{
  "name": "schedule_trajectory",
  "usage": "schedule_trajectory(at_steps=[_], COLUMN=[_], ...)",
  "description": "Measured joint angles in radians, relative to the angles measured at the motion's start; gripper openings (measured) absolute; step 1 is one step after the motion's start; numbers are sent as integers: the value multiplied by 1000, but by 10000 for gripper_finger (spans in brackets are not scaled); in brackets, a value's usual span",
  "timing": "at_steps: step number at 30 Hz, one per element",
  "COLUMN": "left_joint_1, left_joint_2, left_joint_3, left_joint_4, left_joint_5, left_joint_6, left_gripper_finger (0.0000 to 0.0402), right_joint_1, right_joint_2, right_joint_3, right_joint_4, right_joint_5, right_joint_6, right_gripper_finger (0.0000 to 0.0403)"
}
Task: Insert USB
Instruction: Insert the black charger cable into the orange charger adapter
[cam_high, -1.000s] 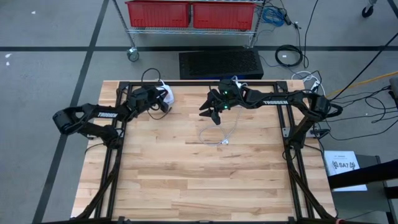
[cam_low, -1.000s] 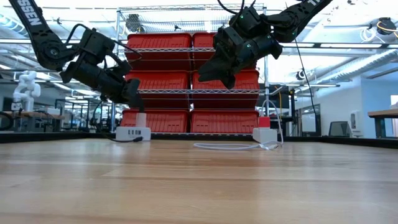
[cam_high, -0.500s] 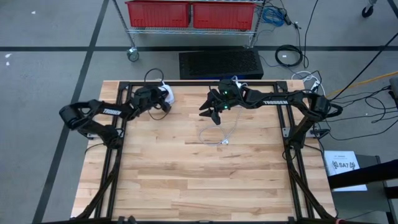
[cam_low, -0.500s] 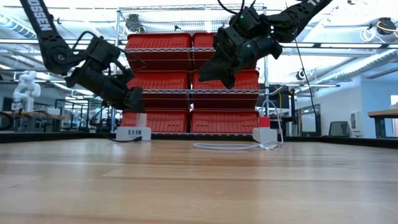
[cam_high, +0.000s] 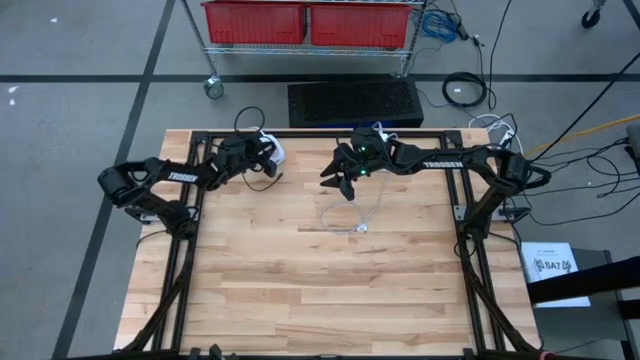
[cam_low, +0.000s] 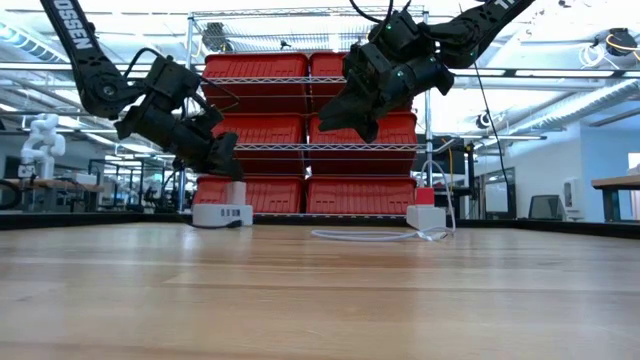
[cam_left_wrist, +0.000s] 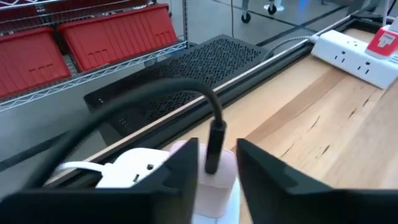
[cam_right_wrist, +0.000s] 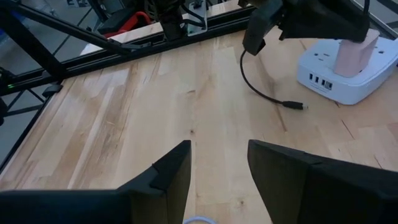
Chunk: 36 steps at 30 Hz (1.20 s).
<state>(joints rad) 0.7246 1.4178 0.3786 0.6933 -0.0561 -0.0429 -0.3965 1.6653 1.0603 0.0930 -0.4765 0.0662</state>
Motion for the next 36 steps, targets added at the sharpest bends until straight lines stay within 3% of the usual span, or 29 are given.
schedule_trajectory(at_steps=[6, 11, 30, 36], left_joint_1=[0, 0, 0, -1], left_joint_2=[0, -3, -3, -3], left_joint_3=[0, 0, 0, 2], left_joint_4=[12, 47, 45, 15], left_joint_5=[2, -1, -15, -50], left_joint_6=[-54, -55, 24, 33], left_gripper_finger=[183, 192, 10, 3], right_joint_1=[0, 0, 0, 0], right_joint_2=[0, 0, 0, 0], right_joint_3=[0, 0, 0, 0], right_joint_4=[0, 0, 0, 0], right_joint_5=[0, -1, -1, -1], right_joint_6=[0, -3, -8, -7], right_gripper_finger=[150, 150, 150, 150])
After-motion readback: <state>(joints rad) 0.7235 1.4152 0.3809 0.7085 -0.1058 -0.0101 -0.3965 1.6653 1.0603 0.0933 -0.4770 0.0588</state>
